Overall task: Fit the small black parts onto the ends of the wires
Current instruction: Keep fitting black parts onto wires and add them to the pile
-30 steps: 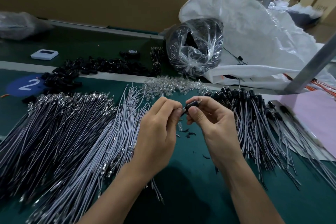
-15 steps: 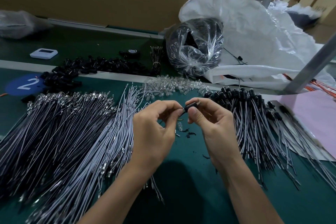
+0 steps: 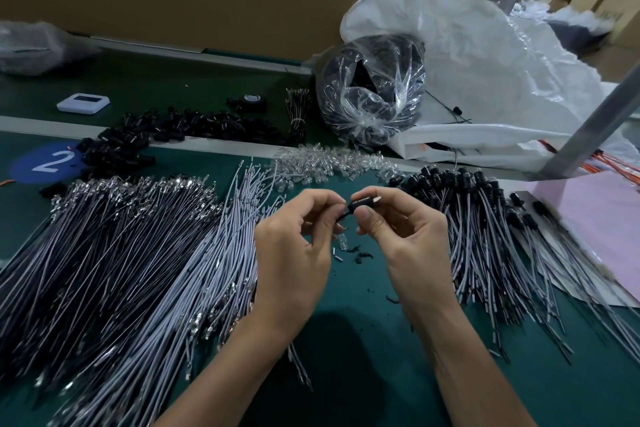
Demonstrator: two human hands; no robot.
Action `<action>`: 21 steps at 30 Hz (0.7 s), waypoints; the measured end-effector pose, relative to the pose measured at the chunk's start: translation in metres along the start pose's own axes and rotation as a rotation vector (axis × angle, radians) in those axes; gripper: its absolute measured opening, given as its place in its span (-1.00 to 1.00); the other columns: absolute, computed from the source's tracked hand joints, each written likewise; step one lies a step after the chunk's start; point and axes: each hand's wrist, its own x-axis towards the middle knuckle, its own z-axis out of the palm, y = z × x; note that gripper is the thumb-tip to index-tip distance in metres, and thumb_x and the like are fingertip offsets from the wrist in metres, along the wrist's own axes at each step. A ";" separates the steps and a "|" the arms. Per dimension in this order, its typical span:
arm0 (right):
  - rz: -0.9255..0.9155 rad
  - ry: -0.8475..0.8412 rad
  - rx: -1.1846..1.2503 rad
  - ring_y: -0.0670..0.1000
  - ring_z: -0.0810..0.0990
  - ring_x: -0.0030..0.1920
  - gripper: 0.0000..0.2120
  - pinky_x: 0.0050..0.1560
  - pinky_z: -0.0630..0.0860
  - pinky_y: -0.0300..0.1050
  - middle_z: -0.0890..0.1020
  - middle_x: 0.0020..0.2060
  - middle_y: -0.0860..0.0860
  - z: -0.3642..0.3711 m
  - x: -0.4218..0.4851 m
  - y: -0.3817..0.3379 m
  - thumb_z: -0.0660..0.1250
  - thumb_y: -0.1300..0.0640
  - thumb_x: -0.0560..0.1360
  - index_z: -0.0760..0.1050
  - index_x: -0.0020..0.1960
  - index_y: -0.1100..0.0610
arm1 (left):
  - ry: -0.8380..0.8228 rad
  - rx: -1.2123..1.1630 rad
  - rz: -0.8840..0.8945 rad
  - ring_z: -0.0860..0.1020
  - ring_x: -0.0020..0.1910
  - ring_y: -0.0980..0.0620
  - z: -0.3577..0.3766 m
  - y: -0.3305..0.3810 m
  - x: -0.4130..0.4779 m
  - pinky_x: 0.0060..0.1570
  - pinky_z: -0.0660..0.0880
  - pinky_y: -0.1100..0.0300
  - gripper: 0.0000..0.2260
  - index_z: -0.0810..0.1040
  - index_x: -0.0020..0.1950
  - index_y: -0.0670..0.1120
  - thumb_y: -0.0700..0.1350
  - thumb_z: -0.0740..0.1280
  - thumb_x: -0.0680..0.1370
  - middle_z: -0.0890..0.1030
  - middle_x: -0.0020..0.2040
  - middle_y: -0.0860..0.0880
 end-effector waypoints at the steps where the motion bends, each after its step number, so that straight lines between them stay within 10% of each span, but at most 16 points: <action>1: -0.005 0.012 -0.002 -0.11 0.60 -0.27 -0.85 -0.18 0.55 -0.27 0.68 -0.27 0.05 -0.001 0.001 0.000 0.41 0.38 0.46 0.65 -0.09 0.15 | -0.034 -0.039 -0.059 0.61 -0.34 0.12 0.000 0.000 0.000 -0.31 0.57 0.16 -0.87 0.61 -0.09 0.01 -0.22 0.38 0.56 0.63 -0.30 0.09; 21: 0.004 0.023 0.014 -0.17 0.60 -0.28 -0.81 -0.20 0.51 -0.36 0.68 -0.28 -0.05 0.003 0.000 0.004 0.41 0.43 0.44 0.64 -0.11 0.16 | -0.179 -0.363 -0.365 0.35 -0.46 0.22 0.000 -0.005 0.003 -0.45 0.29 0.39 -0.81 0.60 -0.24 -0.03 -0.20 0.37 0.57 0.48 -0.45 0.15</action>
